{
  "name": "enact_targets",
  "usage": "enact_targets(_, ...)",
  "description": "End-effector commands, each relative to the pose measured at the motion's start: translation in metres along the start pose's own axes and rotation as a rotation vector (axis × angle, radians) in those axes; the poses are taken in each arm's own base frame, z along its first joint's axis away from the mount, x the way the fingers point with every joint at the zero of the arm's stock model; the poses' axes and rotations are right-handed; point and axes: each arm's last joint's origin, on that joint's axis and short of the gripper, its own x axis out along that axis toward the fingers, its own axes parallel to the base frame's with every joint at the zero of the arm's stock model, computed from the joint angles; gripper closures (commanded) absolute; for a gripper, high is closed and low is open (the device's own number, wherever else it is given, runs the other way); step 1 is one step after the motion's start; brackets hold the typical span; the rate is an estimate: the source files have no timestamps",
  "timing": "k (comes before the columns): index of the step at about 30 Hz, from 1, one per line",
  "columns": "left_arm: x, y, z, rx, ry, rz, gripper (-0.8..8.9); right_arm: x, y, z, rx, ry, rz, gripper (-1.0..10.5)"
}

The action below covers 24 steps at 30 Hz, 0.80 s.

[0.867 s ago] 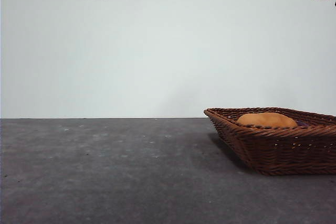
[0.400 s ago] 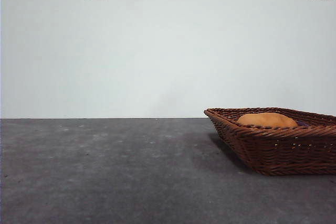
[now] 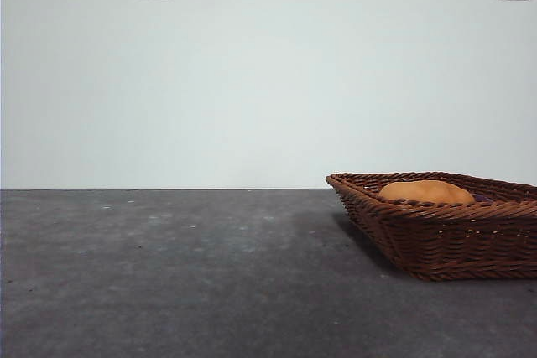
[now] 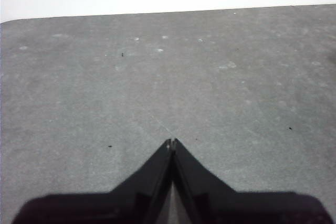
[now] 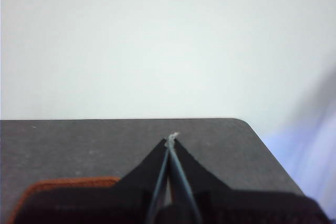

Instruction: Help me put the vegetables on the table into the basket

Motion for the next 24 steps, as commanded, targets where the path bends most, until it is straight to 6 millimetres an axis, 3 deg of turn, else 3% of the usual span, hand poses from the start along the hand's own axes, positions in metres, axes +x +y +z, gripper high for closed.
enact_targets(1,0.001,0.0,-0.003,-0.01,0.004,0.004,8.17,0.007,0.003,-0.036,0.042,0.004,-0.009,9.5)
enact_targets(8,0.001,0.0,-0.003,-0.011,0.004,0.004,8.17,0.022,0.01,-0.124,0.097,0.044,-0.01,9.5)
enact_targets(12,0.001,0.0,-0.003,-0.01,0.004,0.004,8.17,0.026,0.014,-0.164,0.148,0.099,-0.013,9.5)
enact_targets(20,0.001,0.0,-0.003,-0.01,0.004,0.004,8.17,0.031,0.021,-0.212,0.142,0.18,0.019,9.5)
enact_targets(24,0.001,0.0,-0.003,-0.01,0.003,0.004,8.17,0.032,0.021,-0.215,0.14,0.177,0.025,9.5)
